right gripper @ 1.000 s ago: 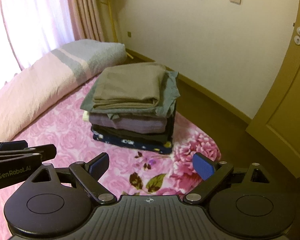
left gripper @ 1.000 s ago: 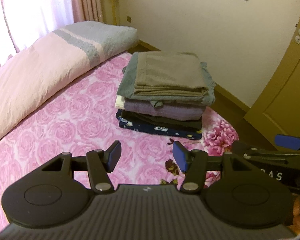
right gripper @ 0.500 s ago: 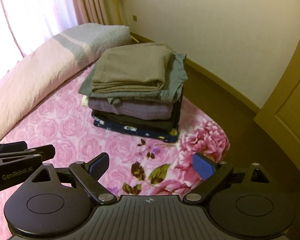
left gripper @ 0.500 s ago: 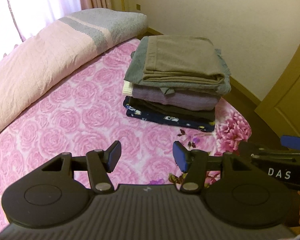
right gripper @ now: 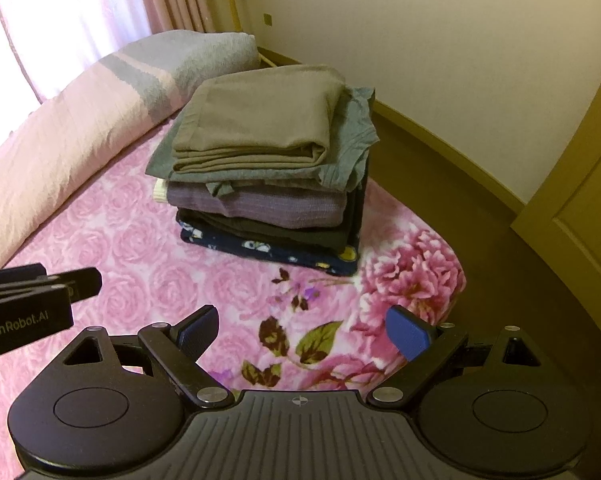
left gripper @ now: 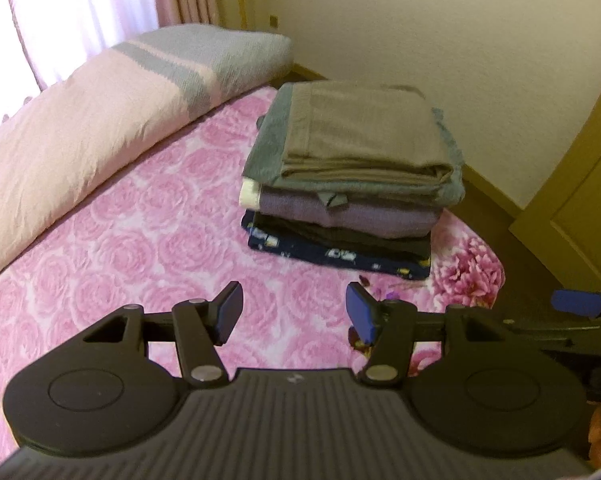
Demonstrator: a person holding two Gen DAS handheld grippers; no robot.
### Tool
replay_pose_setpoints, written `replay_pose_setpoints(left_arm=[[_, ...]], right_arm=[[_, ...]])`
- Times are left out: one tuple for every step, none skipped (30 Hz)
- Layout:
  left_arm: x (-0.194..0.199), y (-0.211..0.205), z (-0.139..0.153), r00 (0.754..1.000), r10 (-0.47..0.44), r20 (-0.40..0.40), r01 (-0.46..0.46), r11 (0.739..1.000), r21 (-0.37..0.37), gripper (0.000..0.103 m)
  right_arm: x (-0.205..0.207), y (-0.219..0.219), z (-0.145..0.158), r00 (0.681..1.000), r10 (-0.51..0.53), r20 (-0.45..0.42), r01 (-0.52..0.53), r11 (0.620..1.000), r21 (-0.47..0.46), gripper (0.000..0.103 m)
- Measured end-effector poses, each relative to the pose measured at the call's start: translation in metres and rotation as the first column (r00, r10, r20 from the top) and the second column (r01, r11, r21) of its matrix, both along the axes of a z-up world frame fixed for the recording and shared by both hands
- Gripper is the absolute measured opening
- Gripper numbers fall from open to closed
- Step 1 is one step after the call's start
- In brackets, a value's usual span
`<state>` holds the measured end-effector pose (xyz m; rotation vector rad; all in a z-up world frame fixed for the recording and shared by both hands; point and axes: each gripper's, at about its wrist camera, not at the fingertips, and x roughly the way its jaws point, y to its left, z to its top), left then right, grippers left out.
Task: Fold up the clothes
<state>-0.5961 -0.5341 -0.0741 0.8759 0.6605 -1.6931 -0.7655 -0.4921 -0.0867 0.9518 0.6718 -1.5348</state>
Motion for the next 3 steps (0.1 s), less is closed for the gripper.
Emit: replay_pose_setpoints(left_arm=[[-0.0008, -0.0006, 0.0012, 1.000, -0.005, -0.002, 0.005, 1.000, -0.009, 0.053], [-0.0018, -0.0012, 0.0023, 1.000, -0.012, -0.006, 0.012, 1.000, -0.016, 0.053], [-0.0027, -0.0020, 0.0035, 1.000, -0.018, -0.012, 0.018, 1.000, -0.020, 0.053]], right_arm=[[-0.0004, -0.0010, 0.0000, 1.000, 0.000, -0.001, 0.000, 1.000, -0.001, 0.093], [-0.0007, -0.0019, 0.0000, 1.000, -0.001, -0.002, 0.001, 1.000, -0.001, 0.093], [-0.0011, -0.0029, 0.0000, 1.000, -0.001, -0.003, 0.001, 1.000, -0.002, 0.093]])
